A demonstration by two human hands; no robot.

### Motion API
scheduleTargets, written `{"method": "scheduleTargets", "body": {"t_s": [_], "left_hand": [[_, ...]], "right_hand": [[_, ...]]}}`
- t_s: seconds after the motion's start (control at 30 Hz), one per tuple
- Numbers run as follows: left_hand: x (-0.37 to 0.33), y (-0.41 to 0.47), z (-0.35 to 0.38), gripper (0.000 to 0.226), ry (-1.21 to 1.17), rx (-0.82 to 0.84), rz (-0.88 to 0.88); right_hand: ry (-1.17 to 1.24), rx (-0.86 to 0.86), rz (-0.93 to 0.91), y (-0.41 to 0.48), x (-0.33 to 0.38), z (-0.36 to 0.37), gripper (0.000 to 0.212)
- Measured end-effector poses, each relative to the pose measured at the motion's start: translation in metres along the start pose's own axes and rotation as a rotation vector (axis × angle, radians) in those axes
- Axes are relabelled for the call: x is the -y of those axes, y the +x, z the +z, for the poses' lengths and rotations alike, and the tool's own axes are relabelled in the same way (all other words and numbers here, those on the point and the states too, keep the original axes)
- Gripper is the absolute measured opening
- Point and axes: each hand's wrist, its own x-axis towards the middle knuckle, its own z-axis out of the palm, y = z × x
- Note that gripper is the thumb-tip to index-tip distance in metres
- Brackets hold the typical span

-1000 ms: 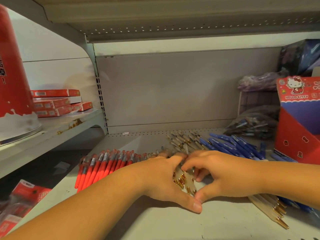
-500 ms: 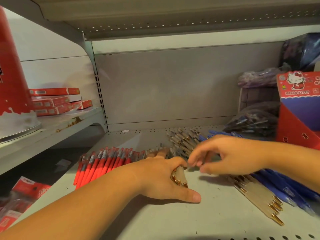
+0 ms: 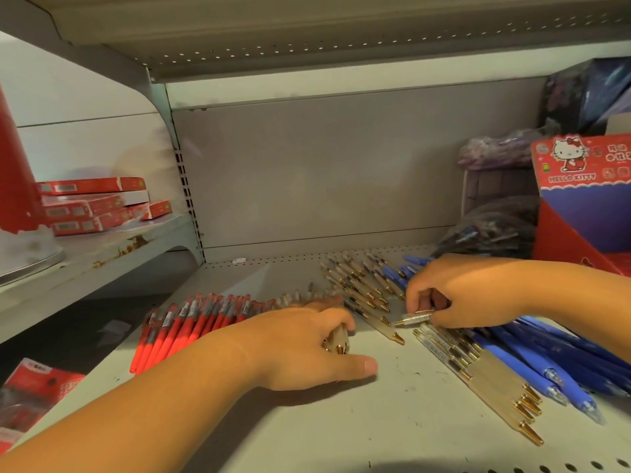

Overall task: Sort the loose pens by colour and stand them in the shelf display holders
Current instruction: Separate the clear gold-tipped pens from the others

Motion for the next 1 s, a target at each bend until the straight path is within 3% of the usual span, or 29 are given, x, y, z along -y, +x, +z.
{"method": "scheduleTargets", "body": {"t_s": [0.1,0.2,0.3,0.4,0.63,0.73,0.87,1.0], "left_hand": [[0.0,-0.001,-0.002,0.043,0.048,-0.04,-0.023],[0.006,-0.005,-0.004,0.03,0.151,-0.146,-0.044],[0.01,-0.008,-0.004,0.038,0.115,-0.134,-0.088],[0.008,-0.008,0.0,0.053,0.123,-0.068,-0.106],[0.006,-0.006,0.002,0.095,0.051,-0.047,-0.105],[0.003,-0.006,0.003,0.104,0.115,-0.138,-0.035],[-0.015,-0.004,0.009,0.081,0.218,-0.208,0.156],[-0.017,-0.002,0.013,0.049,0.279,-0.255,0.17]], "right_hand": [[0.048,-0.133,0.05,0.001,0.006,-0.005,0.019],[0.361,-0.31,0.121,0.009,0.01,-0.01,0.023],[0.68,-0.254,0.184,0.021,0.025,-0.009,0.028],[0.74,-0.176,0.226,0.037,0.047,0.001,0.024],[0.554,-0.147,0.228,0.067,0.058,0.016,0.006],[0.272,-0.176,0.208,0.066,0.039,0.015,0.016],[0.147,-0.154,0.165,0.069,0.021,0.014,0.02],[0.075,-0.083,0.161,0.084,0.023,0.019,0.057]]}}
